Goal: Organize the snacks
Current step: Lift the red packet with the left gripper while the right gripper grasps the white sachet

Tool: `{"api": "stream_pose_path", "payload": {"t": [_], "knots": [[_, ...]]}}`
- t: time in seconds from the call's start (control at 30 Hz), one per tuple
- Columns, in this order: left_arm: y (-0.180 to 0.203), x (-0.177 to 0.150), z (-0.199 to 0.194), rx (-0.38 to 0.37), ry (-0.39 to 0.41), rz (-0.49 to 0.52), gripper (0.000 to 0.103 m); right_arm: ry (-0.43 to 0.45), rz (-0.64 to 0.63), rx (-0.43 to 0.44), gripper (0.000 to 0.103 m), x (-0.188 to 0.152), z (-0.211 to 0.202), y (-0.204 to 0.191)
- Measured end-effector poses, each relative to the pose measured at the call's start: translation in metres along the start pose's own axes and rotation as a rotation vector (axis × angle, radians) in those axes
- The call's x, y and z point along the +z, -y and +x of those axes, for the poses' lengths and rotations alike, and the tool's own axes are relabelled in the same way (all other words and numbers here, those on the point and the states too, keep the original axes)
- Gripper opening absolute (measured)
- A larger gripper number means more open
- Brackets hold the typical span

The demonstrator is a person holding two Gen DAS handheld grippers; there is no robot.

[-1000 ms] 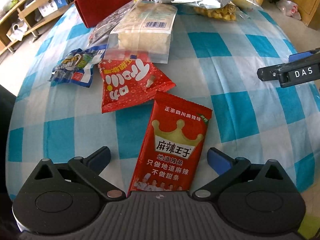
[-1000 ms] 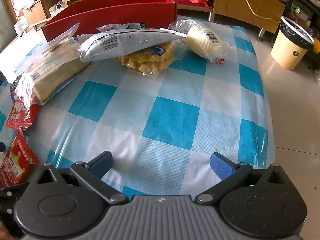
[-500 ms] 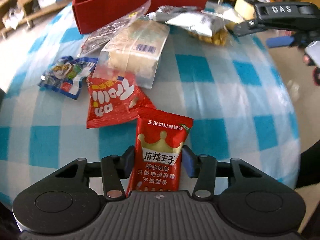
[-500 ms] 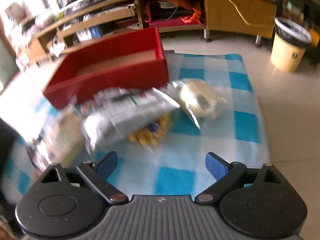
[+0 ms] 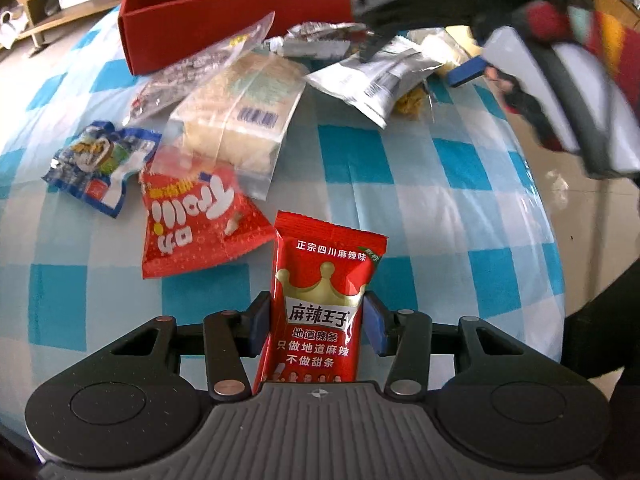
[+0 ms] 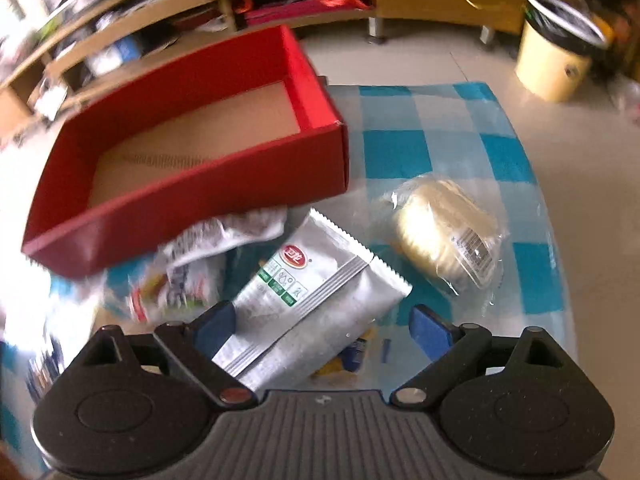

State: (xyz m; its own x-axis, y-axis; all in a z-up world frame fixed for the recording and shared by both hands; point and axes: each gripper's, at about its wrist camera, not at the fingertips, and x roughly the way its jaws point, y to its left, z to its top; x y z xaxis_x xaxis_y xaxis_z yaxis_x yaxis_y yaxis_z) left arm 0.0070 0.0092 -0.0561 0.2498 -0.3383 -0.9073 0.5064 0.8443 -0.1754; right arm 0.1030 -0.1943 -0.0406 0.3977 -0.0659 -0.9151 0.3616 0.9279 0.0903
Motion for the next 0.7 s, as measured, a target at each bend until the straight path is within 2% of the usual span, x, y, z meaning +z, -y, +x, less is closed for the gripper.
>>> {"api": "stream_pose_path", "payload": {"t": [0.17,0.27,0.4,0.5,0.57,0.7], "knots": [[-0.004,-0.006,0.003,-0.021,-0.035,-0.017,0.057,-0.075,-0.188,-0.062,0.091,-0.036,-0.020,0.024],[-0.006,-0.006,0.003,-0.033,-0.043,-0.034,0.057,-0.064,-0.108,-0.051,0.090,-0.050,-0.030,0.047],[-0.006,-0.005,0.003,-0.035,-0.035,-0.049,0.057,-0.041,0.005,0.065,0.090,-0.064,-0.042,0.047],[-0.004,-0.005,0.001,0.010,-0.010,-0.042,0.056,-0.019,-0.025,0.002,0.090,-0.082,-0.045,0.029],[-0.001,-0.005,0.001,0.028,0.004,-0.031,0.062,0.007,-0.037,-0.046,0.090,-0.094,-0.047,0.023],[0.006,-0.007,0.007,0.062,-0.007,0.016,0.072,-0.054,-0.026,-0.071,0.090,-0.106,-0.025,0.022]]}}
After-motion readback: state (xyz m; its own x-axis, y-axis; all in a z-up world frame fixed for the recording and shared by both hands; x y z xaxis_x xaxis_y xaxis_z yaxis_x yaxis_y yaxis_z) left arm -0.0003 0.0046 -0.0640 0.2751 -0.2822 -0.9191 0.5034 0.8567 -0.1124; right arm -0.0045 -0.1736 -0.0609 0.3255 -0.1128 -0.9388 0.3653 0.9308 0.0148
